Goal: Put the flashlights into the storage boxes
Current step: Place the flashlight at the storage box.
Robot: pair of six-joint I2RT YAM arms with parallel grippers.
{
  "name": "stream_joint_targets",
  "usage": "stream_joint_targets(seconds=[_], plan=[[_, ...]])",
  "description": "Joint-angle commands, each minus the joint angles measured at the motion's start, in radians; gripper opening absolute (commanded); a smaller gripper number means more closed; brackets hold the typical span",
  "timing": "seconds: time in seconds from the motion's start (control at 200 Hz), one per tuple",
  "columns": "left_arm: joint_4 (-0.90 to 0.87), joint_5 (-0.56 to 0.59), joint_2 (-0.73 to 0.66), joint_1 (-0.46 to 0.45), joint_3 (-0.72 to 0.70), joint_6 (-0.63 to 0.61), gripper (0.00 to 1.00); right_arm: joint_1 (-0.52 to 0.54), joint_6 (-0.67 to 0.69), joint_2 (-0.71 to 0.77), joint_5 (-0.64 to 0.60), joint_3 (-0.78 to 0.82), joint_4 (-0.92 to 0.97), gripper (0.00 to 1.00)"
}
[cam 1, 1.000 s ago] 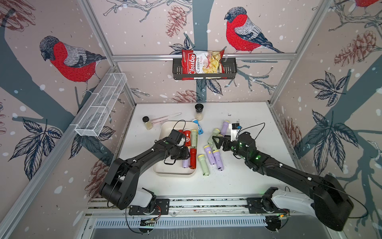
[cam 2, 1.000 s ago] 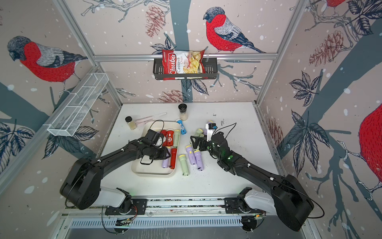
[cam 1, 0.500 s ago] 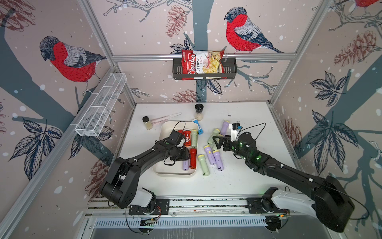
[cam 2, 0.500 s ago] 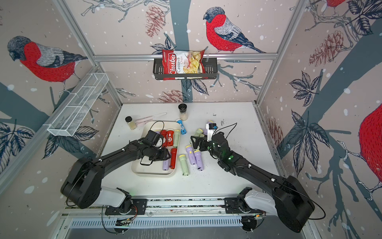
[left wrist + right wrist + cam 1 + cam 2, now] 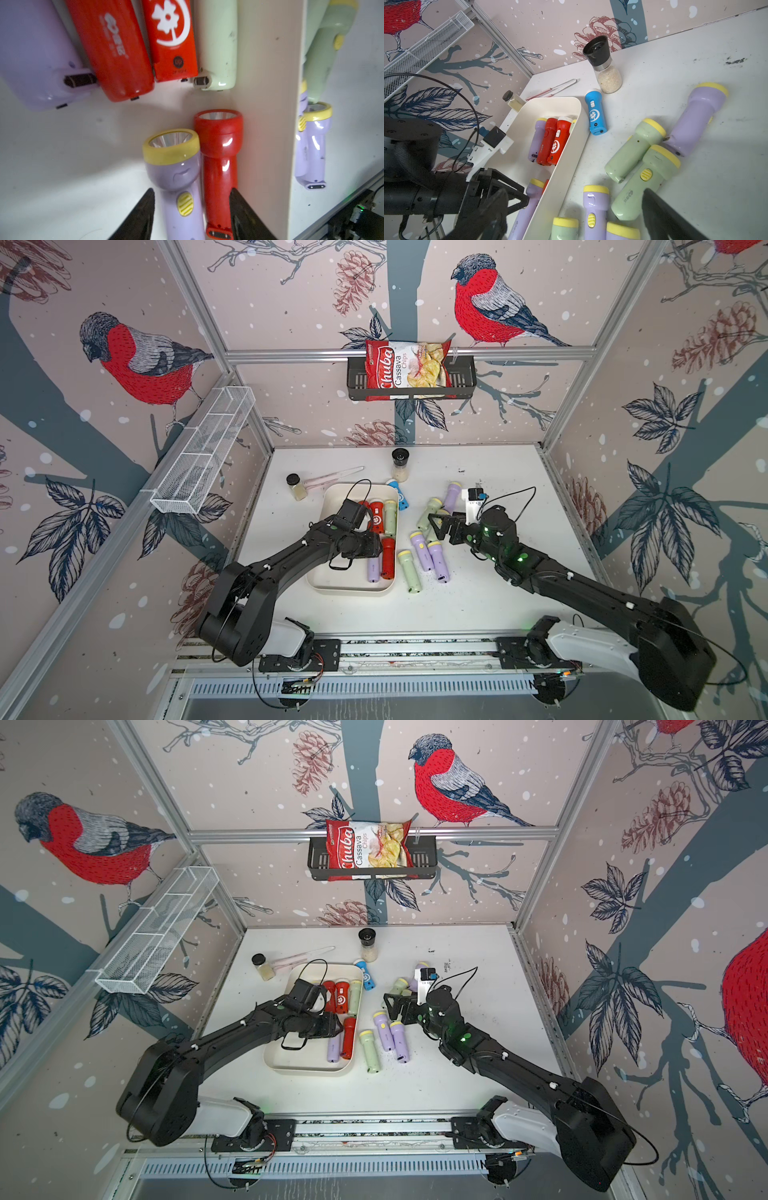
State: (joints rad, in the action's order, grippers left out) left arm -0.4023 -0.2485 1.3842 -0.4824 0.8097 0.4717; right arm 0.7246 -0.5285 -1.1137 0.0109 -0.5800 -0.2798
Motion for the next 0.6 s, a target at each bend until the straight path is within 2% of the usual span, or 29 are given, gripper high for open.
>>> stream_joint_targets(seconds=[0.0,0.37,0.595], plan=[[0.022,0.048,-0.039,0.001,0.021,-0.003,0.58,0.001,-0.002,0.018,-0.033,-0.014,0.035,0.99],[0.183,0.081,-0.125,0.001,0.021,0.025,0.60,0.034,0.000,0.029,-0.210,-0.135,0.369,0.99],[0.318,0.052,-0.135,0.001,-0.014,0.053,0.60,0.062,-0.051,-0.004,-0.174,-0.131,0.519,0.99]])
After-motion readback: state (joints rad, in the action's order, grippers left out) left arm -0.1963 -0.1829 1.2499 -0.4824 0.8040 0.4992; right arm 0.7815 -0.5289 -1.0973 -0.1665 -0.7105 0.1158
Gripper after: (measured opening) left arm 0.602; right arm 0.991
